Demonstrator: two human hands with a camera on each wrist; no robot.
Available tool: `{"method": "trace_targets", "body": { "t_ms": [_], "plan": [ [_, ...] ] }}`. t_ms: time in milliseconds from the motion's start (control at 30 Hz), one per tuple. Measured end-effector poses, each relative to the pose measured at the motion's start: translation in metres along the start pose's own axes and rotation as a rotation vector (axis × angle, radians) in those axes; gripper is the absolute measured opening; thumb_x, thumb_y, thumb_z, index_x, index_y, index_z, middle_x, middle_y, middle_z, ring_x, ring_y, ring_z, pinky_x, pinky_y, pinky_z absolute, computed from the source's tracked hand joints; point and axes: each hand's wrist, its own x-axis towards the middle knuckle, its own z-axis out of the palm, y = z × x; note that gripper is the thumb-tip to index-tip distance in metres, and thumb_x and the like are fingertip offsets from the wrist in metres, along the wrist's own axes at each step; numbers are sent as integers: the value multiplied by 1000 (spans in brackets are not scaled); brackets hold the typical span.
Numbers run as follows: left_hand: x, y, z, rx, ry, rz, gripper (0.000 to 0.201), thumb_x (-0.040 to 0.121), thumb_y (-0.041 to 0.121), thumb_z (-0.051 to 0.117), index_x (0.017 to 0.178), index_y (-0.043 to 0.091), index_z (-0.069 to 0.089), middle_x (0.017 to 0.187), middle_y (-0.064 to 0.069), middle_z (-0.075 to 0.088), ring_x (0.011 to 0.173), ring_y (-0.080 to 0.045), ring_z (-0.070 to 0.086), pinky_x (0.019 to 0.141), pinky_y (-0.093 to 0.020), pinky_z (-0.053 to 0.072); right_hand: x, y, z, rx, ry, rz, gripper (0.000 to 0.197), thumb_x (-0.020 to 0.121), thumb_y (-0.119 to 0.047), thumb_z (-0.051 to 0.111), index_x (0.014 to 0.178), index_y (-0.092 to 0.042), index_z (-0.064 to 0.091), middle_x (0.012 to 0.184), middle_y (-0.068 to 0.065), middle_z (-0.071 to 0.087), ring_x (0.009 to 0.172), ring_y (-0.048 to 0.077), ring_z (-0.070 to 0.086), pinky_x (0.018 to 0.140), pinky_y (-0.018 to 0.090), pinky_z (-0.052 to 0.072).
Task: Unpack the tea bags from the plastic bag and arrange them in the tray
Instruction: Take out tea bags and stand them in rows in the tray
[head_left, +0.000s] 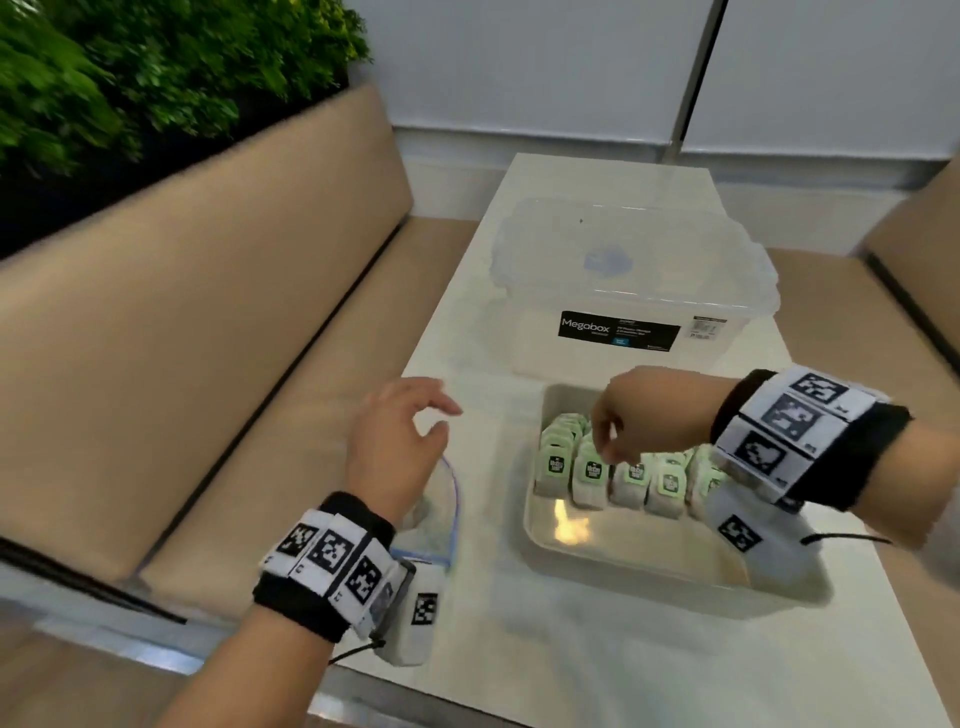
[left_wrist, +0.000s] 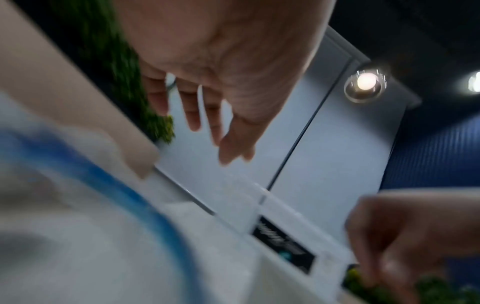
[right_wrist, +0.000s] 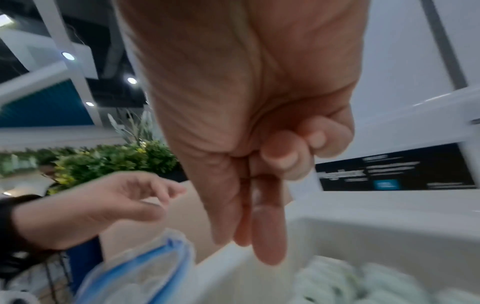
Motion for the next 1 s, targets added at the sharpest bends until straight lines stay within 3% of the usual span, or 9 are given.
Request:
{"method": "trace_targets", "body": {
  "t_ms": [100, 200, 267, 333, 533, 667, 767, 867, 1000],
  "plan": [
    [-4, -39, -27, 427, -209, -123, 24, 75, 13, 66, 76, 37, 66, 129, -3, 48, 126, -21, 34, 103, -27, 17, 5, -52, 1, 75, 77, -86, 8, 84, -31, 62, 85, -27, 69, 69, -12, 65, 67, 5, 58, 62, 22, 41],
    [-17, -70, -31, 576, -458, -237, 27, 76, 24, 65, 92, 46, 63, 145, -9, 33, 137, -24, 21, 111, -33, 8, 23, -106, 15, 115, 148, -173, 15, 86, -25, 59, 94, -24, 71, 86, -5, 68, 81, 15, 60, 70, 25, 45],
    [-21, -81, -33, 562, -547, -275, 49, 76, 21, 64, 120, 41, 56, 152, -12, 21, 139, -26, 21, 112, -32, 15, 42, -136, 30, 170, 174, -193, 20, 87, -22, 58, 101, -21, 72, 98, 1, 71, 91, 21, 63, 78, 30, 51],
    [-22, -88, -35, 467, -588, -310, 67, 74, 11, 63, 134, 34, 45, 151, -13, 20, 134, -24, 35, 104, -26, 30, 62, -160, 47, 177, 167, -181, 24, 89, -19, 56, 107, -17, 71, 105, 5, 70, 96, 25, 63, 82, 32, 51],
    [-23, -103, -35, 316, -599, -288, 77, 72, -6, 54, 138, 30, 40, 147, -12, 20, 118, -26, 50, 75, -13, 37, 87, -193, 77, 119, 269, -45, 38, 91, -9, 44, 128, -17, 52, 116, 11, 62, 105, 31, 60, 79, 34, 45],
    [-25, -104, -40, 261, -589, -285, 77, 73, -2, 59, 141, 27, 36, 154, -15, 7, 132, -23, 39, 85, -9, 29, 93, -192, 81, 103, 326, 10, 26, 94, -15, 44, 114, -16, 60, 109, 9, 65, 99, 30, 61, 72, 30, 39],
    [-22, -102, -45, 206, -525, -304, 65, 78, 20, 69, 137, 28, 43, 157, -10, -2, 140, -20, 27, 102, -16, 25, 90, -182, 71, 204, 388, 22, 21, 93, -23, 49, 109, -24, 62, 105, 5, 65, 96, 27, 61, 72, 29, 40],
    [-16, -99, -47, 207, -436, -230, 32, 84, 40, 63, 115, 33, 64, 158, -1, 11, 142, -23, 18, 113, -31, 19, 85, -174, 53, 297, 467, -4, 15, 90, -35, 55, 100, -30, 66, 100, -2, 60, 93, 21, 59, 71, 27, 36],
    [-7, -102, -51, 160, -322, -151, 25, 90, 33, 56, 104, 19, 71, 148, 2, 38, 138, -21, 27, 111, -29, 17, 84, -168, 39, 563, 521, 74, 9, 82, -30, 67, 89, -26, 63, 86, -3, 64, 83, 17, 59, 72, 28, 43]
  ]
}}
